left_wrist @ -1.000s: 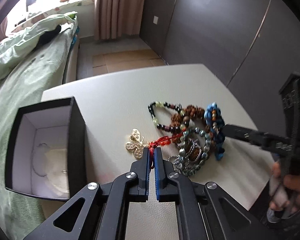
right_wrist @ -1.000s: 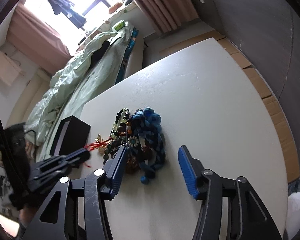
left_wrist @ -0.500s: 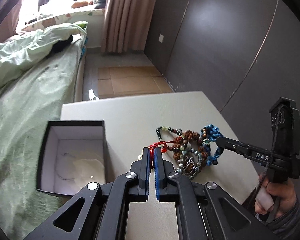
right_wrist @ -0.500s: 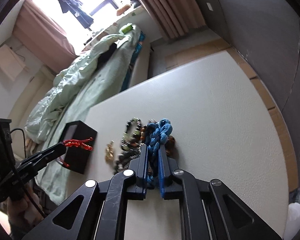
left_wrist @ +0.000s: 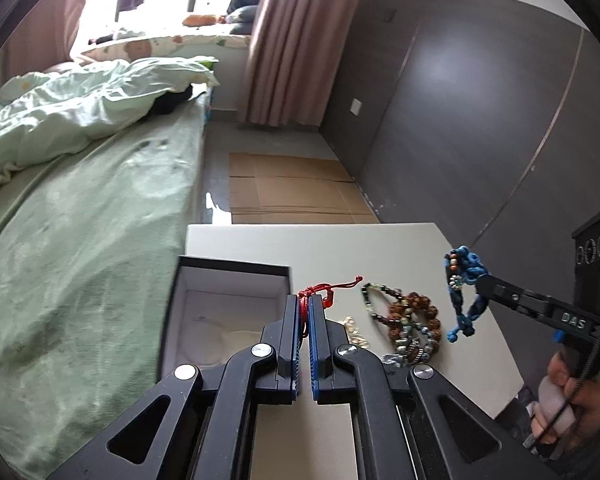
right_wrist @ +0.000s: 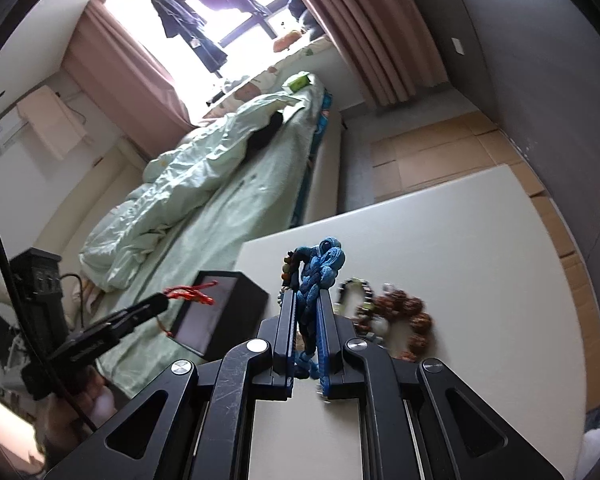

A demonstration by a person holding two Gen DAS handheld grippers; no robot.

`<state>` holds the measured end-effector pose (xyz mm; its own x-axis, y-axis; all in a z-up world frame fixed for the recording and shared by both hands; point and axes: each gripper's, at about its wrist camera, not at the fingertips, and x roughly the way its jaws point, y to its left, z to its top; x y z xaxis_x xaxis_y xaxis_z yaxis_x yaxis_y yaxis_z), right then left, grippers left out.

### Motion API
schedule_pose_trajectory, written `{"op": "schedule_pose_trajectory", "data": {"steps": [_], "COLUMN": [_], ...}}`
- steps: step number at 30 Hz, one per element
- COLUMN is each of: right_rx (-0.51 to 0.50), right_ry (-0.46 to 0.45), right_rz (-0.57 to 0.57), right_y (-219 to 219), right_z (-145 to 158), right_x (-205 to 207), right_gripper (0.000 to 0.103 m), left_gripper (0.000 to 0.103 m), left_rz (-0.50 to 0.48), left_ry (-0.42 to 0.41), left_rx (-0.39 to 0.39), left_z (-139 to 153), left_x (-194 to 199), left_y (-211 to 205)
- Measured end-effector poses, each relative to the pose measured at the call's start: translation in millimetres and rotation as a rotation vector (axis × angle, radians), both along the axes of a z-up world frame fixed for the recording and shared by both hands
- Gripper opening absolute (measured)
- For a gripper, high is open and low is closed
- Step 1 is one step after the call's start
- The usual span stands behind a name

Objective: Organize jewelry

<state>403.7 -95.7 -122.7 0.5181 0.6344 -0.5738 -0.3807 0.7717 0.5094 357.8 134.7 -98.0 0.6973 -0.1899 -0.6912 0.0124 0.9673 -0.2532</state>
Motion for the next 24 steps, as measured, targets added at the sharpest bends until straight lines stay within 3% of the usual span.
{"op": "schedule_pose_trajectory", "data": {"steps": [7, 12, 13, 14, 15, 16, 24], "right_rx": [-0.001, 0.003, 0.007, 0.009, 0.011, 0.011, 0.012], "right_ry": [-0.011, -0.012, -0.008, -0.005, -0.002, 0.000, 0.012], "right_rz": [0.055, 0.084, 0.091, 0.095, 0.103, 0.108, 0.172], "right_y": [36.8, 55.3, 59.8, 62.5, 67.2, 70.8, 101.3], "right_z": [8.1, 10.1, 10.0, 9.7, 9.5, 9.5, 10.6], "right_x": [0.3, -0.9, -0.7, -1.0, -0.9, -1.0, 3.8], "right_gripper": [0.011, 0.011, 0.011, 0.011, 0.011, 0.011, 0.011], "left_gripper": [0.004, 0.007, 0.019, 0.051, 0.071, 0.097, 0.100], "left_rz": [0.051, 0.075, 0.085, 0.089, 0.090, 0.093, 0.165], "left_ry": [0.028, 0.107, 0.113, 0.109, 0.095, 0.081, 0.026], "left_rx": [-0.037, -0.092, -0.094, -0.107, -0.126, -0.140, -0.141], "left_z": [-10.0, -20.6, -21.1, -20.4, -19.1, -17.5, 1.6], "left_x": [1.5, 9.9, 9.8, 8.4, 5.8, 3.6, -21.1], "left_y": [24.8, 36.8, 39.0, 42.0, 45.6, 48.0, 75.7]}}
